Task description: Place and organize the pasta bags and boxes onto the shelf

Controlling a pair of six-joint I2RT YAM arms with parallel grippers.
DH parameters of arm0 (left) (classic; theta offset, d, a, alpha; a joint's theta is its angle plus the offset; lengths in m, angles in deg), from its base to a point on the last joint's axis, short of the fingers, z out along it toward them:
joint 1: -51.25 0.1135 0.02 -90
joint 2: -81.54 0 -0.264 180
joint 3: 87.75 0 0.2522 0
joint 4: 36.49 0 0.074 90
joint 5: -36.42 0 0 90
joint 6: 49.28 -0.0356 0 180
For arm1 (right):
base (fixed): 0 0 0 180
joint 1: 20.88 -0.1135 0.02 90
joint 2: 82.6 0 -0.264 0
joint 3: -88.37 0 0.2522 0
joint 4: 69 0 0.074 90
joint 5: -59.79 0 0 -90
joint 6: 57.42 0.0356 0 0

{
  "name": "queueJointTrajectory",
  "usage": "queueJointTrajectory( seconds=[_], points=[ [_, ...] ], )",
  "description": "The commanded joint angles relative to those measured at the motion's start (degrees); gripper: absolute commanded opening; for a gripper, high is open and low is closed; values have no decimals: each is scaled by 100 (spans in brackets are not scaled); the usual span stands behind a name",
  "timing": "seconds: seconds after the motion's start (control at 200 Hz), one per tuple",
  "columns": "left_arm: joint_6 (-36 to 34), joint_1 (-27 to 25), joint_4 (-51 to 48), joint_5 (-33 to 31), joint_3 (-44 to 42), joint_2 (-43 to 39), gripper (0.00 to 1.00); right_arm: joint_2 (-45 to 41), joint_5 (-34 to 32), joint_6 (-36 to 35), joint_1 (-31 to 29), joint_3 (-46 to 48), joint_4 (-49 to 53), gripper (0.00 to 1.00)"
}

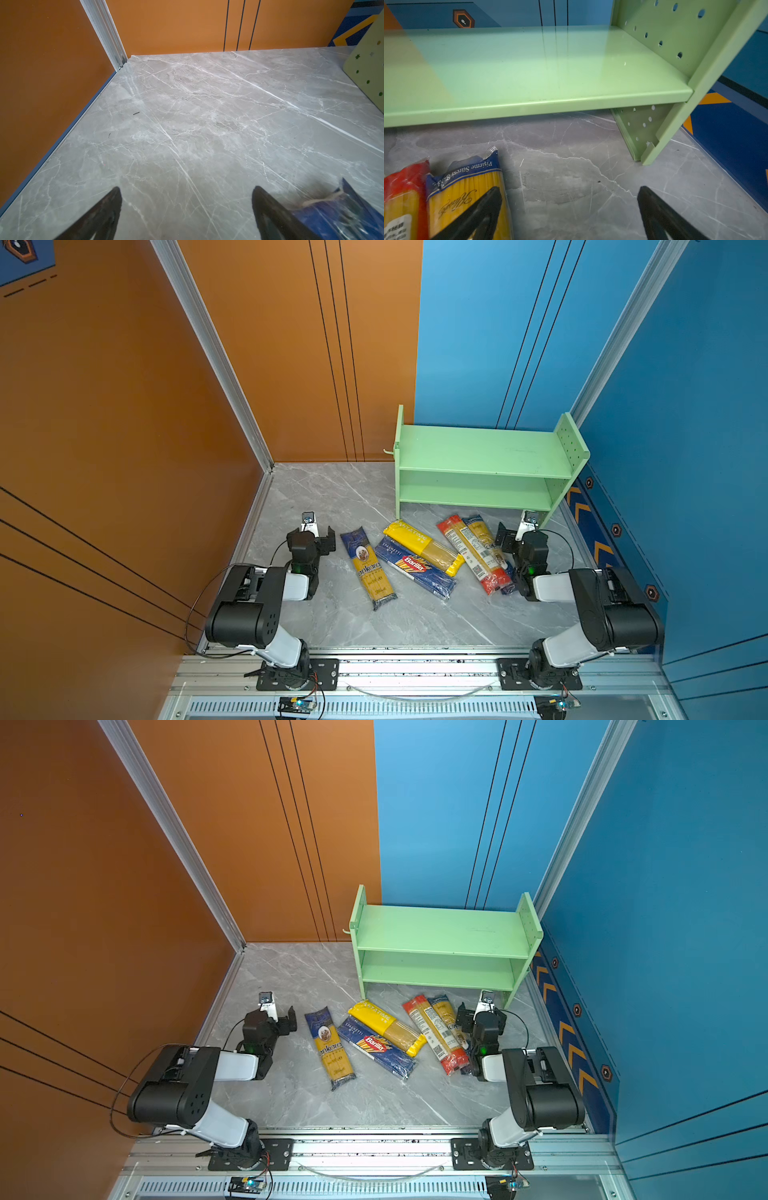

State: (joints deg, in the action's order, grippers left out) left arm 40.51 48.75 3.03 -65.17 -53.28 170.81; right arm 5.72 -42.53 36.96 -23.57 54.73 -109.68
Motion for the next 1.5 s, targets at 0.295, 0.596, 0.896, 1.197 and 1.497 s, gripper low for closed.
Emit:
queueJointTrajectory(
  seconds=[0.295,0.596,0.896,1.197,1.497],
  points=[
    [-2,-13,25,-88,76,37,98,28,-143,-35,-38,-81,100,100],
    [4,5,30,-40,57,-16,98,-173,107,-262,-117,106,-123,100],
    [-106,-31,-775,91,136,-906,98,-1074,479,-254,-40,-19,896,100],
    [-78,-57,-1552,588,413,-2062,98,-2196,1140,-720,412,-549,2479,100],
    [365,-102,-2058,1292,899,-2232,98,-2442,2023,-969,1751,-1320,3677,100]
  ],
)
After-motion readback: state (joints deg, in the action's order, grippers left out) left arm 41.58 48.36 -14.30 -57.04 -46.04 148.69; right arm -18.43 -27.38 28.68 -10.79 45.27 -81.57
